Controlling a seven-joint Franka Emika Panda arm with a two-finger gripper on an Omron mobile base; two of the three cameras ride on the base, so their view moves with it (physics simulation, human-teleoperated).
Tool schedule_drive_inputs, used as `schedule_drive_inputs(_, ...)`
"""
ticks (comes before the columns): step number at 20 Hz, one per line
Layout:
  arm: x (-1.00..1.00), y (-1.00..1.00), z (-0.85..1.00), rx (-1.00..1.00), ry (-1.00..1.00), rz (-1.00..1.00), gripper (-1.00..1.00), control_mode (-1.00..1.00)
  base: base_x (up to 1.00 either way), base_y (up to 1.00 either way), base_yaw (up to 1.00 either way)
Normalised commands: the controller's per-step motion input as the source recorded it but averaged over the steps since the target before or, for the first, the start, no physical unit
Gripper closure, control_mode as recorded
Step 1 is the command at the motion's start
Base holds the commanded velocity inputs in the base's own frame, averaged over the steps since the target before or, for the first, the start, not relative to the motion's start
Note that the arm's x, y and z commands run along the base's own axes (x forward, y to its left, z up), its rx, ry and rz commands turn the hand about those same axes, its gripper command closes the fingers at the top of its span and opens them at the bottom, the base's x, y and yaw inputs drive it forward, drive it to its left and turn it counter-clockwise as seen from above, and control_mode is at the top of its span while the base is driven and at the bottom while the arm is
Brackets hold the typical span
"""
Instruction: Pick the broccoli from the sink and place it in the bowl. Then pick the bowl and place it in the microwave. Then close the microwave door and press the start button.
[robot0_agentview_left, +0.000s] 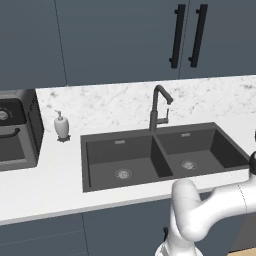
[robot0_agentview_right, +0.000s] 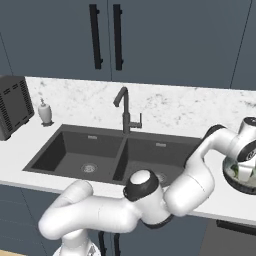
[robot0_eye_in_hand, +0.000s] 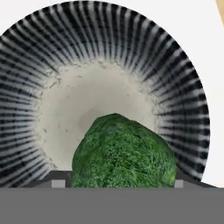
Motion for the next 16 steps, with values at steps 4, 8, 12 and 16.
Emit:
schedule_drive_inputs(4, 0.38, -0.21, -0.44, 0.00, 0.00, 0.00, 1.00, -1.00, 0.00, 0.00, 0.00)
schedule_drive_inputs(8, 0.28, -0.15, -0.40, 0.00, 0.00, 0.00, -1.00, -1.00, 0.00, 0.00, 0.00)
schedule_drive_inputs(12, 0.01, 0.00, -0.07, 0.00, 0.00, 0.00, -1.00, -1.00, 0.00, 0.00, 0.00)
schedule_drive_inputs(16, 0.00, 0.15, 0.02, 0.00, -0.01, 0.00, -1.00, -1.00, 0.00, 0.00, 0.00)
